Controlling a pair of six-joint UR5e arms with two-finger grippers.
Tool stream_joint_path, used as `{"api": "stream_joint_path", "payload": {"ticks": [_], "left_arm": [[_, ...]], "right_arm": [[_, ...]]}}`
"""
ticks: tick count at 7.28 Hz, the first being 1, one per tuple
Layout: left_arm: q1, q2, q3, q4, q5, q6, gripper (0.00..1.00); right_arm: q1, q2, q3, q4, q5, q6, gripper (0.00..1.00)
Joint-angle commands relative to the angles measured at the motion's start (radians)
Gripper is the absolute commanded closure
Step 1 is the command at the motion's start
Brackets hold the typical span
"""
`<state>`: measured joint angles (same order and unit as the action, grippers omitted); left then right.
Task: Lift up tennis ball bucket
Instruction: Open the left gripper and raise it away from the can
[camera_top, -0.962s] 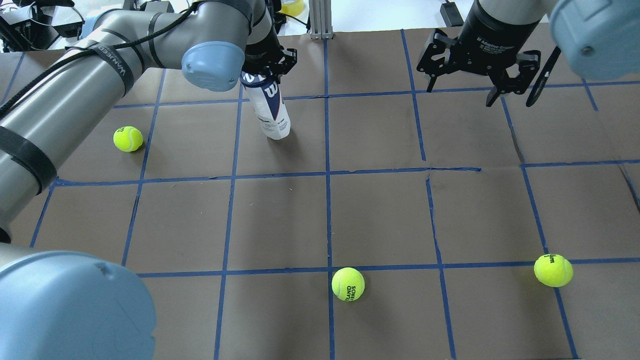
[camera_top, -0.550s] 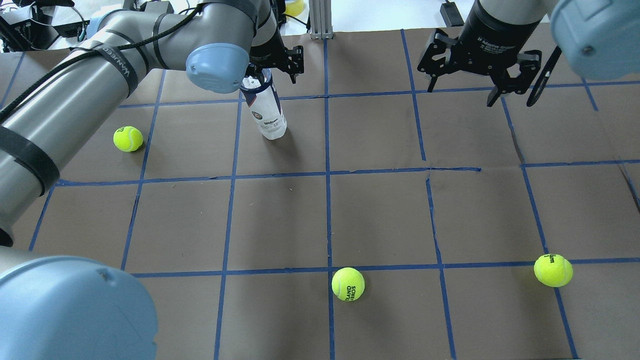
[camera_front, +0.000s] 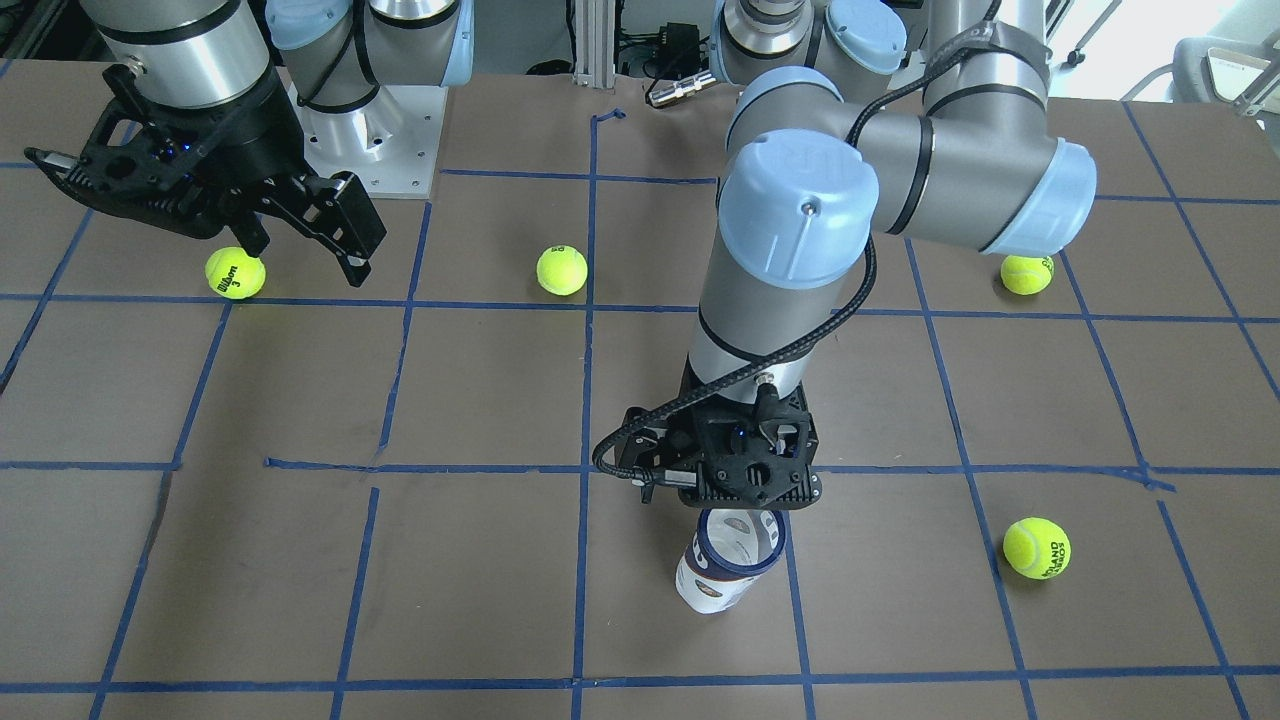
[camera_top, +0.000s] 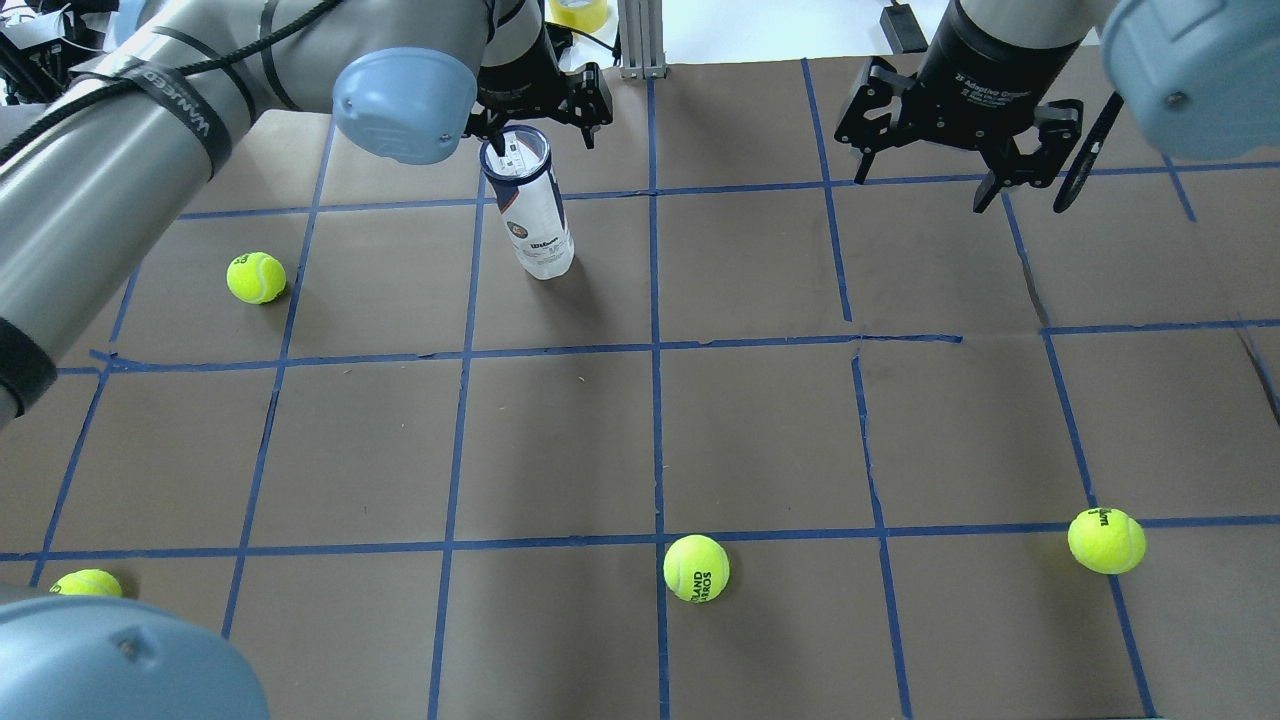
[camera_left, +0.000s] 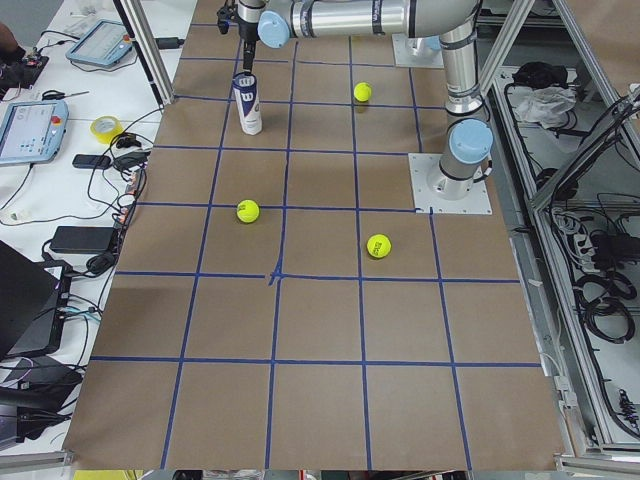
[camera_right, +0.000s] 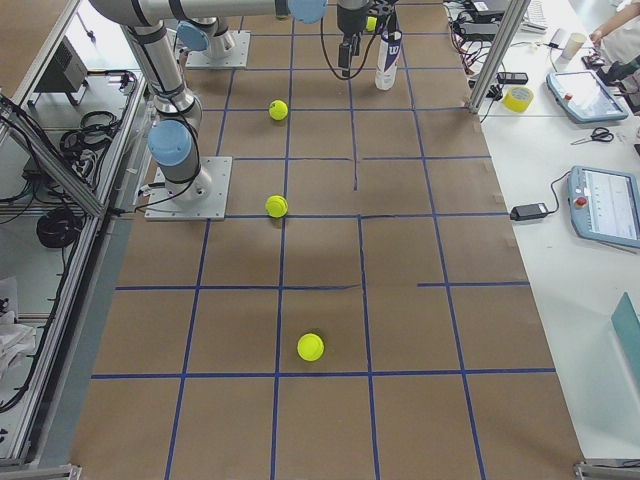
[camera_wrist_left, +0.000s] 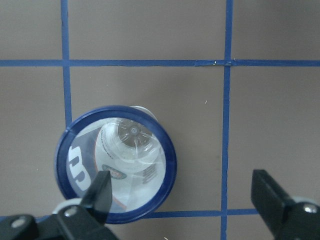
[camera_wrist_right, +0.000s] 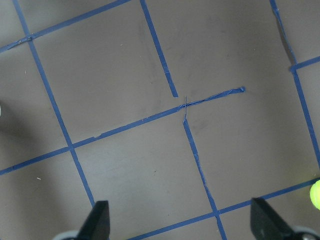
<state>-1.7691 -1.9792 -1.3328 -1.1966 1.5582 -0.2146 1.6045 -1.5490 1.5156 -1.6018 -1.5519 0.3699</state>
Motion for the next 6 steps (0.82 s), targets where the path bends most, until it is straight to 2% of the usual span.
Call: {"api": "stream_joint_path", "payload": {"ticks": [1, 3, 6], "left_arm": [[0.038, 0.069, 0.004, -0.081, 0.008, 0.083, 0.00], [0.123, 0.158, -0.024, -0.225, 0.014, 0.185, 0.00], [0.225, 0.336, -0.196, -0.225, 0.022, 0.295, 0.00]], "right_arm": [[0.000, 0.001, 0.000, 0.000, -0.001, 0.001, 0.00], [0.000, 0.001, 0.000, -0.003, -0.001, 0.000, 0.00], [-0.009, -0.008, -0.003, 0.005, -0.002, -0.170, 0.00]]}}
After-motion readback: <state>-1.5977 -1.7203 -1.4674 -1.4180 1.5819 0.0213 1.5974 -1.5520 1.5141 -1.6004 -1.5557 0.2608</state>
